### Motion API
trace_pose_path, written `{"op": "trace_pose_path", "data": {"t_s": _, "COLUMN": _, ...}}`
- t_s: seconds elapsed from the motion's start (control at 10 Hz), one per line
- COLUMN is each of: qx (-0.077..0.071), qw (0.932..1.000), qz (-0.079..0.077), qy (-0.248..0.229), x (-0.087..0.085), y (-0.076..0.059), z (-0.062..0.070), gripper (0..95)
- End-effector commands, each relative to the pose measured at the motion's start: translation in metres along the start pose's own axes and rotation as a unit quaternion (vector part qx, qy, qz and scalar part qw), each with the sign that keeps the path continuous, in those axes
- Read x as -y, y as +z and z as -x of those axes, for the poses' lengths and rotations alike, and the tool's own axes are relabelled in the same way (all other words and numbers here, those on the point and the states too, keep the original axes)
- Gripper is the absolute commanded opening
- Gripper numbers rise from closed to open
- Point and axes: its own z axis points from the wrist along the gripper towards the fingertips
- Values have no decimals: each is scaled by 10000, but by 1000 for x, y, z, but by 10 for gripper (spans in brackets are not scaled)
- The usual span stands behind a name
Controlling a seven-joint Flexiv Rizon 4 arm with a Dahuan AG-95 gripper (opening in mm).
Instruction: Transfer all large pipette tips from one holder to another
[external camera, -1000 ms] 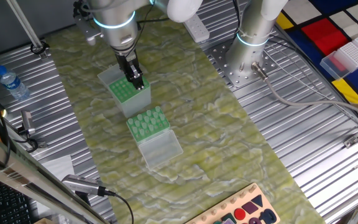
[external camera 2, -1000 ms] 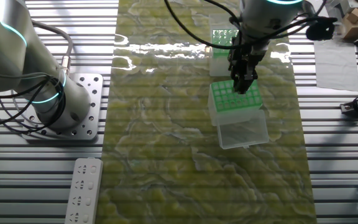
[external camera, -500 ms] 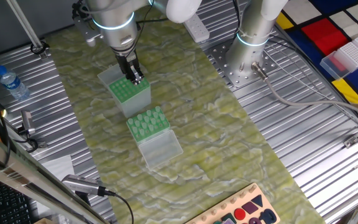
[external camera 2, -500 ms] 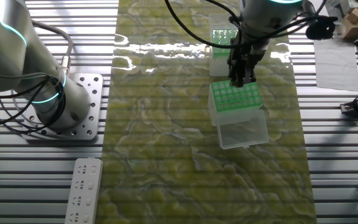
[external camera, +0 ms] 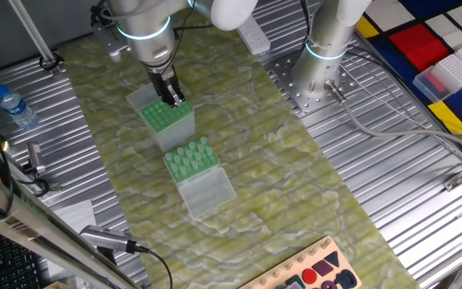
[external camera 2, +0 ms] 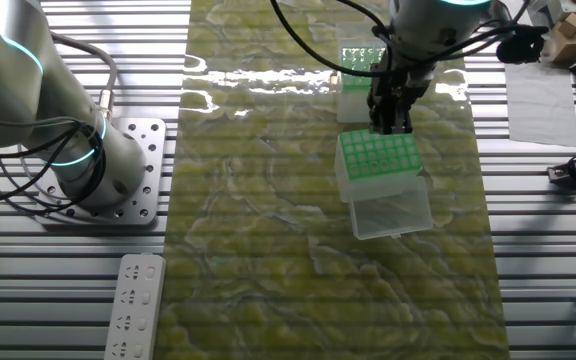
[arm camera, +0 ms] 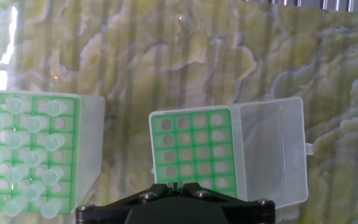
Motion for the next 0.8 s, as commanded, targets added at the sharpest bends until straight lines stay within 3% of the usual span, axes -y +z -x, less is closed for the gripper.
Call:
{"op": "trace_pose_path", "data": {"t_s": 0.1, "qx": -137, "qw": 9998, "qz": -29, "qy": -130, "x": -8, "y": -5, "z": 19, "gripper": 0}}
{"op": "trace_pose_path", "data": {"t_s": 0.2, "qx": -216, "qw": 9997, "qz": -40, "qy": -101, "x": -18, "y": -10, "z": 40, "gripper": 0}}
{"op": "trace_pose_path", "data": {"t_s": 0.6, "qx": -199, "qw": 9998, "qz": -50, "qy": -2, "x": -53, "y": -10, "z": 87, "gripper": 0}}
{"op": "trace_pose_path", "data": {"t_s": 0.8, "qx": -173, "qw": 9998, "qz": -56, "qy": 64, "x": -66, "y": -7, "z": 98, "gripper": 0}}
